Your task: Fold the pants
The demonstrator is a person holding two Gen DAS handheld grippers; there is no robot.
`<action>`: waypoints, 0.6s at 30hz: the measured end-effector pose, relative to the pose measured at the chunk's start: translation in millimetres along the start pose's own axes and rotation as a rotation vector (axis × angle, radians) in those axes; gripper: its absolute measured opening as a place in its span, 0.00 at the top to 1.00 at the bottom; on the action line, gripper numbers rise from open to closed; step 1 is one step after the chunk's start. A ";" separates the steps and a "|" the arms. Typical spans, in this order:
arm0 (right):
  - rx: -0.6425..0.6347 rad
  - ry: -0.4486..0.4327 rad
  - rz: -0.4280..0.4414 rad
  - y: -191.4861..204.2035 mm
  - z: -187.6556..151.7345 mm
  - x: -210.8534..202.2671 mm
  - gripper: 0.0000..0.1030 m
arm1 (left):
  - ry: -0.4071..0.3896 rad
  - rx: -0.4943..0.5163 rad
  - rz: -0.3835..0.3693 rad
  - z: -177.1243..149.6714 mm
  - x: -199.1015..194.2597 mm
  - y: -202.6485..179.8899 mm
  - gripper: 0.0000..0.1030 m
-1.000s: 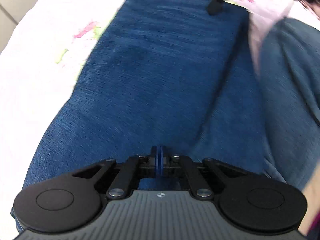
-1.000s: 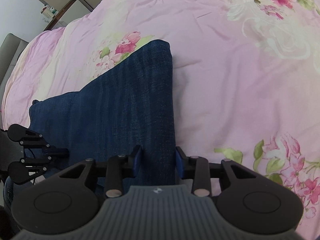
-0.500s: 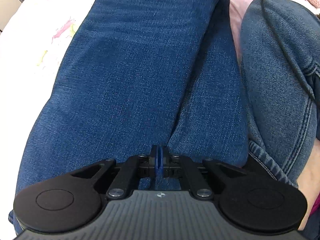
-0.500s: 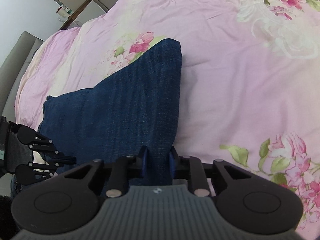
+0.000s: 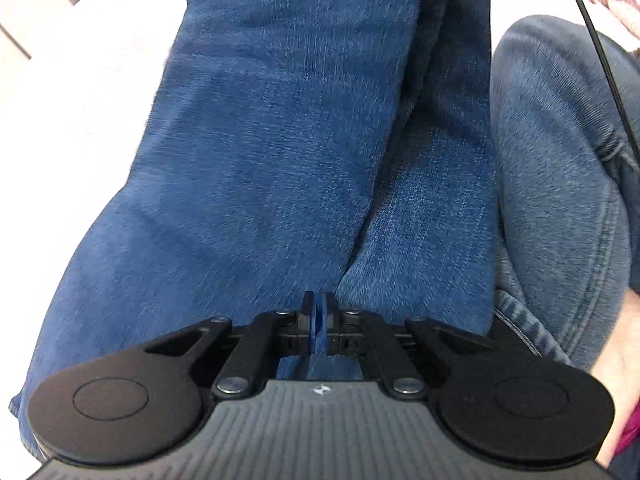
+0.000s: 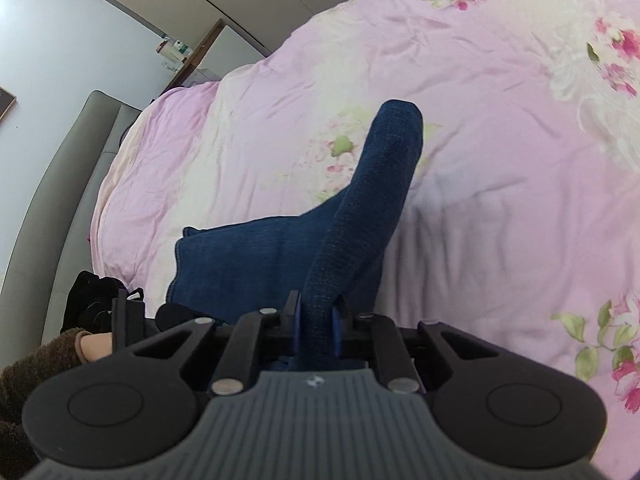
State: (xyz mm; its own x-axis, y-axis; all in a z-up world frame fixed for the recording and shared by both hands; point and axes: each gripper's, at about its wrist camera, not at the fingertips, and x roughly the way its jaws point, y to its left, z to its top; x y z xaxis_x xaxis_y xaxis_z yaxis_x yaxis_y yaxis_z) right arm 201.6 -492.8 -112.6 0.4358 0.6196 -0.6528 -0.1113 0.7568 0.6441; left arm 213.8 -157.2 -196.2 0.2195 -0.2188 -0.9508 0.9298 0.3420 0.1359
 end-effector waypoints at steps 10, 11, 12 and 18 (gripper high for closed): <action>-0.012 -0.029 0.112 122.8 17.5 32.6 0.91 | -0.128 -0.206 0.088 -92.5 -117.8 48.2 0.89; -0.020 -0.026 0.133 138.4 18.4 42.0 0.91 | -0.135 -0.236 0.105 -103.6 -125.8 55.6 0.89; -0.029 -0.019 0.153 152.0 19.3 52.4 0.91 | -0.140 -0.273 0.124 -114.1 -134.8 66.0 0.89; -0.067 0.096 0.233 231.5 12.2 145.5 0.91 | -0.165 -0.469 0.184 -173.3 -163.5 110.2 0.89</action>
State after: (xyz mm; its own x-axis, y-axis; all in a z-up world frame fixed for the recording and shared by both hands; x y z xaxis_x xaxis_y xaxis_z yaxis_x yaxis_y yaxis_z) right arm 250.1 -230.0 -53.6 0.3054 0.7932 -0.5269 -0.2594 0.6017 0.7554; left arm 229.2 74.6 -74.0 0.4451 -0.2448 -0.8614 0.6476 0.7523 0.1209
